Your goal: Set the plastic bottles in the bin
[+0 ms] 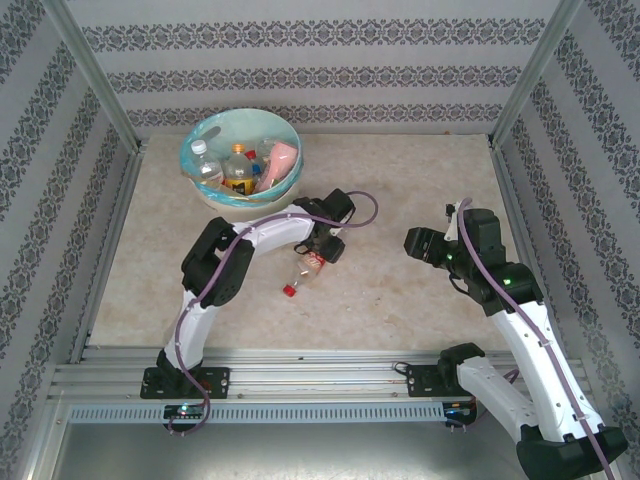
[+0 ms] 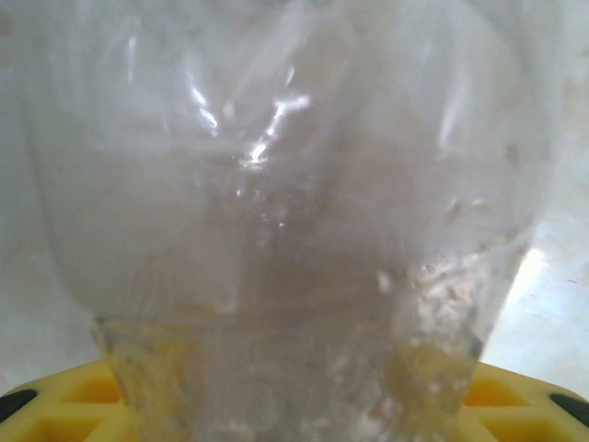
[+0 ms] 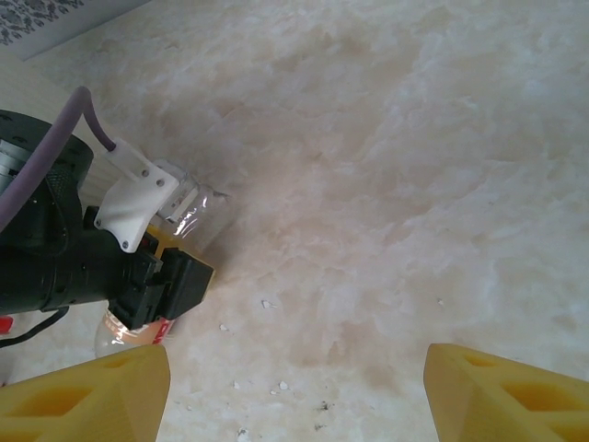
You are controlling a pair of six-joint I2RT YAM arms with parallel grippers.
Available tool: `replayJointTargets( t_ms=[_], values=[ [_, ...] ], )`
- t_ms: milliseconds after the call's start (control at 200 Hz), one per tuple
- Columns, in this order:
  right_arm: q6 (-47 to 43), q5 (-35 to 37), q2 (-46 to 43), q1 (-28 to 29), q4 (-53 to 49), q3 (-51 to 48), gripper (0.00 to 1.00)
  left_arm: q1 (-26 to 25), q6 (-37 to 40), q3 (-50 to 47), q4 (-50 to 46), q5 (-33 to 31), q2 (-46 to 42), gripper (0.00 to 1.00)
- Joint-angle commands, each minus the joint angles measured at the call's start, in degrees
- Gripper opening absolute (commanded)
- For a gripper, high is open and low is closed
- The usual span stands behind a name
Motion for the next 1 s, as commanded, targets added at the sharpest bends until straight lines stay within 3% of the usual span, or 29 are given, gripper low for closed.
replayJointTargets(
  t_ms=[0,215,470,595,679,814,919,994],
  values=[
    [-0.21,-1.01,-0.13,-0.44,0.79,2.72,0.73,-0.46,-0.44,0.20,2.01,7.01,-7.17,0.54],
    [-1.67,-1.96,-0.28,-0.34,0.47,7.52,0.73,-1.66,1.31,-2.74,3.30,13.41,-18.92,0.54],
    [-0.26,-12.13,-0.15,0.74,10.68,8.85,0.72,-1.67,1.51,-3.29,6.02,21.92,-29.97,0.53],
    [-0.69,-12.60,0.61,3.69,14.24,10.61,0.72,-1.72,1.39,0.64,5.62,24.37,-34.67,0.53],
    [-2.02,-12.57,1.59,7.21,17.48,12.34,0.72,-1.61,2.93,5.51,3.17,22.17,-36.98,0.54],
    [-5.16,-9.59,5.84,15.50,22.63,16.96,0.72,0.11,6.79,13.69,-1.48,10.27,-38.64,0.54],
    [-8.18,-6.98,11.20,21.72,25.56,21.96,0.72,3.75,9.73,17.01,-0.40,2.75,-39.46,0.53],
    [-9.72,-5.60,14.97,25.01,27.50,25.42,0.72,7.95,10.22,17.93,2.64,2.20,-39.63,0.51]
  ],
)
